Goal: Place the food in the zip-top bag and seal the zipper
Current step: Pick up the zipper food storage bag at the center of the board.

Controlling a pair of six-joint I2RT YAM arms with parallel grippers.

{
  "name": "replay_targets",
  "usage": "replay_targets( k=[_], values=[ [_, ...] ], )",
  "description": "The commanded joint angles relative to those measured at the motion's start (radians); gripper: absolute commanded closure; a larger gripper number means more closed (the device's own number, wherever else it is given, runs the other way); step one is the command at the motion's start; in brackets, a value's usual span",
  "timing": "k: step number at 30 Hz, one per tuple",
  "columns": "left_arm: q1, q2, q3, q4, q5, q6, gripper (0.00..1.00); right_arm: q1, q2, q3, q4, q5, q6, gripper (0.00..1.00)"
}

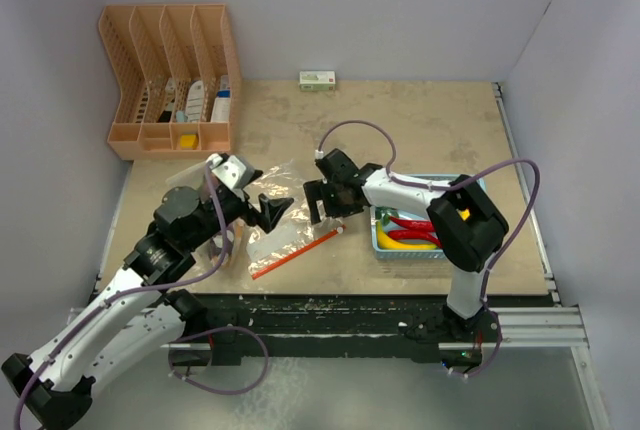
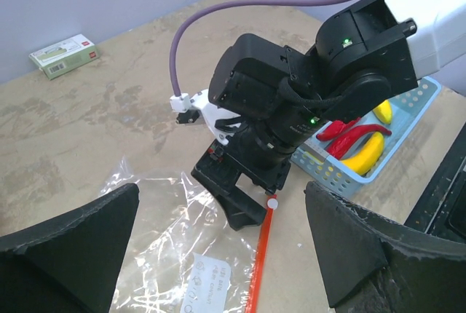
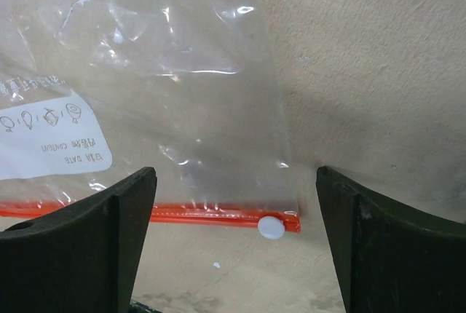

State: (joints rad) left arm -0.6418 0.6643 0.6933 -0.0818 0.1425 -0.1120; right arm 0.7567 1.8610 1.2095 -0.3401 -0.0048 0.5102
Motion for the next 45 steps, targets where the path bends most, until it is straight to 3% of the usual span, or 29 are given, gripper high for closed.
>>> replay_targets(
  k=[1,14,27,30,33,36,45],
  values=[
    [0.003,-0.017,0.007,0.010,0.000,0.008,0.01,0.003,0.017,0.002,0.022,0.004,-0.010,0.09],
    [0.003,-0.024,0.017,-0.024,-0.021,0.009,0.01,0.007,-0.087,-0.158,0.333,-0.348,0.011,0.24],
    [0.003,-0.046,0.015,-0.043,-0.034,0.008,0.01,0.092,-0.011,-0.058,0.357,-0.306,0.038,0.35],
    [0.003,-0.055,0.015,-0.051,-0.037,0.008,0.01,0.121,0.027,-0.020,0.323,-0.236,0.032,0.46],
    [0.003,-0.064,0.015,-0.061,-0.040,0.011,0.01,0.131,0.055,0.004,0.300,-0.201,0.039,0.69],
    [0.003,-0.076,0.017,-0.068,-0.042,0.014,0.01,0.133,0.045,0.007,0.274,-0.133,0.054,0.99],
    [0.002,-0.079,0.044,-0.078,-0.048,0.007,0.01,0.132,-0.155,0.073,0.027,0.103,0.063,1.00]
  ],
)
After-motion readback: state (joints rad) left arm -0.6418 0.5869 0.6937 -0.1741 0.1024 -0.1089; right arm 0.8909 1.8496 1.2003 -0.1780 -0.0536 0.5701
